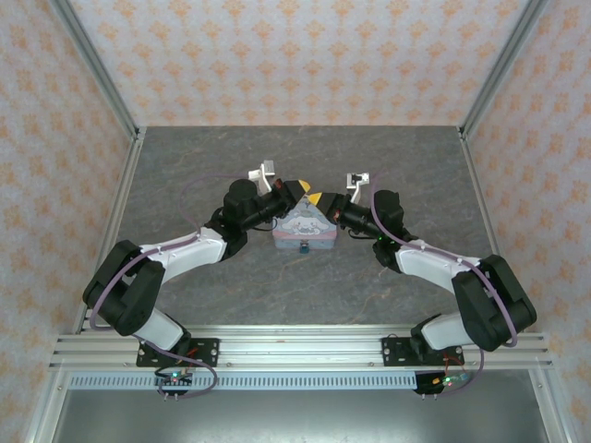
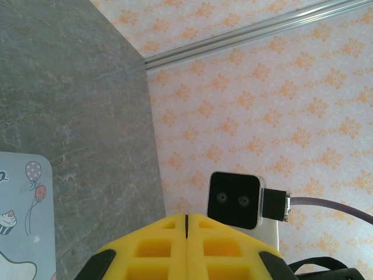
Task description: Unlock the padlock with the key
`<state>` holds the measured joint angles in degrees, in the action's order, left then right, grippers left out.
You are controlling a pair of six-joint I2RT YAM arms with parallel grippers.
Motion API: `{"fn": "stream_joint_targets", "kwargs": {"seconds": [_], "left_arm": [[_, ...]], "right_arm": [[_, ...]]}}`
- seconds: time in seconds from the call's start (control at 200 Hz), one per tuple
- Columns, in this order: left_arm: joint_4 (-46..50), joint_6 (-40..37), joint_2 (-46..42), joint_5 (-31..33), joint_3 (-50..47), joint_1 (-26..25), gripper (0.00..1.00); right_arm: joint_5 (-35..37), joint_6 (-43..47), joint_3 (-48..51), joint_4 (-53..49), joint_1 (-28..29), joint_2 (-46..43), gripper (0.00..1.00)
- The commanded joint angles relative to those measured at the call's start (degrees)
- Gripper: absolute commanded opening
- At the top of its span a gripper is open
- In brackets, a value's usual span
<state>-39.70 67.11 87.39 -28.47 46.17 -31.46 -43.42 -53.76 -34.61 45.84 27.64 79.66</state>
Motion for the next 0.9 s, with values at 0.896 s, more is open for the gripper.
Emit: {"fn": "stream_joint_targets", "kwargs": {"seconds": [0.896], "left_arm": [[7.02, -0.13, 3.53, -0.49, 6.63, -1.52, 0.00]], "right_arm": [[-5.45, 3.52, 1.15, -1.03, -0.46, -1.43, 0.00]]}}
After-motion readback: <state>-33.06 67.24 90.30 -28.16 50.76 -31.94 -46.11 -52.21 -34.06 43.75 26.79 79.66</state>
